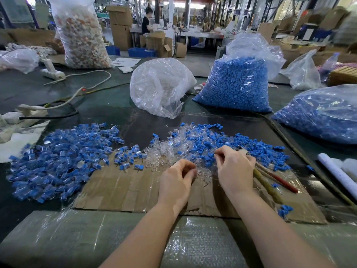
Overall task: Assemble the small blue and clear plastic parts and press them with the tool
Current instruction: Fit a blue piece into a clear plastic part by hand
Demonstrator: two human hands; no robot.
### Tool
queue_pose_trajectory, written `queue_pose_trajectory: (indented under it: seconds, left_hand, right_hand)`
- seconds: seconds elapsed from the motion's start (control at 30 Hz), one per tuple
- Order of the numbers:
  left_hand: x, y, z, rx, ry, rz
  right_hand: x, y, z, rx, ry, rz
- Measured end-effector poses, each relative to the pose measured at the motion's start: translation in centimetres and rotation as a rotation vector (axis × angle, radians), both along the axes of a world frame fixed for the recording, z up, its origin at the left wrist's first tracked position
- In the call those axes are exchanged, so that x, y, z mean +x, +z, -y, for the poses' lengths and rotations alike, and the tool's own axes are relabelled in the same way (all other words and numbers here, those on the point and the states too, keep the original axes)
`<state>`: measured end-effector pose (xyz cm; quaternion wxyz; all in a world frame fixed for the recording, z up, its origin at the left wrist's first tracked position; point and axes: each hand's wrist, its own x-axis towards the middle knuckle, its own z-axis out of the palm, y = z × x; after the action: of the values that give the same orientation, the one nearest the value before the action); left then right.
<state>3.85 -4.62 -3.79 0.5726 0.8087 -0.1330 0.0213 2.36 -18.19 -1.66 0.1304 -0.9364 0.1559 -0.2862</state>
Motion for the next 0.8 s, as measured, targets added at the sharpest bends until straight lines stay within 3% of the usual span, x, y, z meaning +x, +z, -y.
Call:
queue_pose_trajectory:
  seconds: [0.23,0.53,0.8]
  left_hand:
    - [0.0,-0.1,0.0,-0.136,0.007,-0.087]
    - [0.0,0.0,-0.1,-0.204,0.0,-0.104]
    - [0.0,-0.2,-0.2,-0.114,-0.046,-0.062]
  right_hand:
    - [-2.0,-0.9,-1.3,0.125,0.09,0.178]
    - [-2.9,-1.9,-2.0,0.077,0.243,0.187]
    - [-3.0,-2.2,-2.2,0.028,0.265,0.187]
